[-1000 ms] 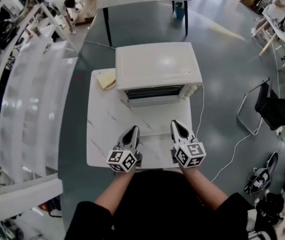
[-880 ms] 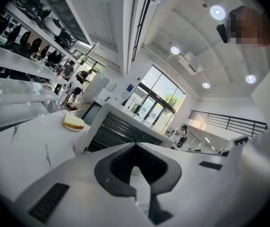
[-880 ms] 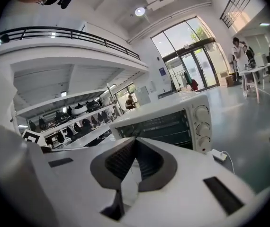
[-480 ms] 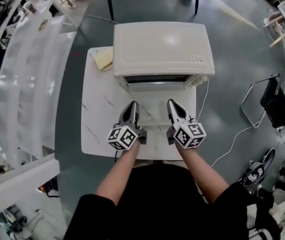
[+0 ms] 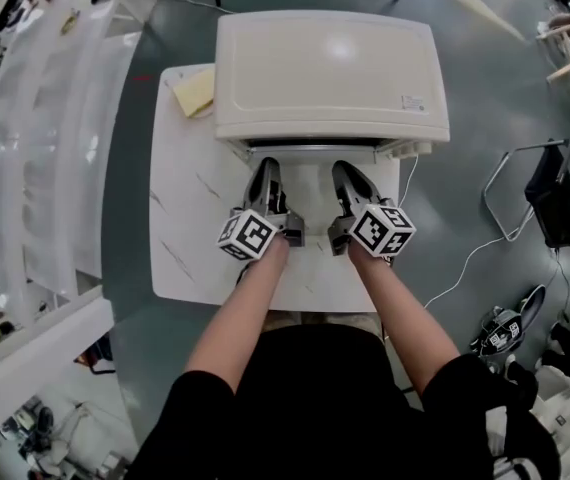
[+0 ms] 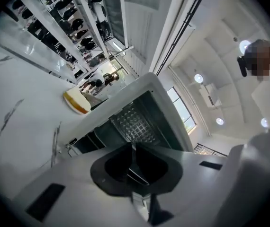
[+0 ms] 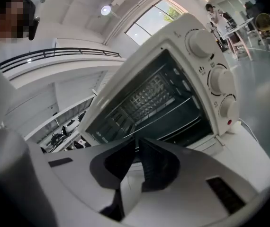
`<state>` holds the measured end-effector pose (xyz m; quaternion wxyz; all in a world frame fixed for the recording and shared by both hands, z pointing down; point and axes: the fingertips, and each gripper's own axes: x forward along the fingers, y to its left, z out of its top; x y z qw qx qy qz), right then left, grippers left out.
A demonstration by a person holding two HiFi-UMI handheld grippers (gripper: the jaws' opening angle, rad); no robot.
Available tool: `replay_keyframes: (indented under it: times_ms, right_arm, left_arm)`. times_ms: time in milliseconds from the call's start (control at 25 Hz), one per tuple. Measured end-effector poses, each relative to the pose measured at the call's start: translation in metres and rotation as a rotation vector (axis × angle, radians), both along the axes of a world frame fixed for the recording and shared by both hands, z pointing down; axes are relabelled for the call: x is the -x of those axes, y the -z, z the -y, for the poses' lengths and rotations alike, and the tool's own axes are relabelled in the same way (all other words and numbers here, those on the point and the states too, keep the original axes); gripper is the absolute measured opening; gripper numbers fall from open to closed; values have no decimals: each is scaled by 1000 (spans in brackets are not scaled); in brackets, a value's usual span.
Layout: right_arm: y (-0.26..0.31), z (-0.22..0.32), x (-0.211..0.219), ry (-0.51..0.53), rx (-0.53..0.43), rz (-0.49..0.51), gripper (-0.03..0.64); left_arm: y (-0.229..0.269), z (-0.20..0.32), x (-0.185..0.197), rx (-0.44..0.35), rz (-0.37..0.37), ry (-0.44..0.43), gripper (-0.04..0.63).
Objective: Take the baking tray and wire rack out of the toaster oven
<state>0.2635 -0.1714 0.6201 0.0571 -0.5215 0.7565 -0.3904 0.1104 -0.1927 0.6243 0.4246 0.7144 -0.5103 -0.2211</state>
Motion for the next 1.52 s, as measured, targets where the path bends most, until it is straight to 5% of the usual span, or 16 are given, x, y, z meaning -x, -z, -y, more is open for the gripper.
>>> replay_keyframes:
  times_ms: [160,320,680,1400,1520]
  right_arm:
    - [-17,21,-14,-77,15,46,33]
    - [-33,42,-26,-159,61,189,113]
    - [-66,69,-29,-327,123,356,156]
    - [-94,109,-54,-443,160,454,161]
    - [-95,110,-50,-427,156,468,141]
  left_arm:
    - [-26,15,-7,80,-116,-3,77]
    - [-42,29,-19,120,-204,-17,145]
    - [-75,59,-21,236,-238,39,169]
    - [-95,104,-35,239,-303,112,166]
    - [-99,108,-29,228,-322,114,126]
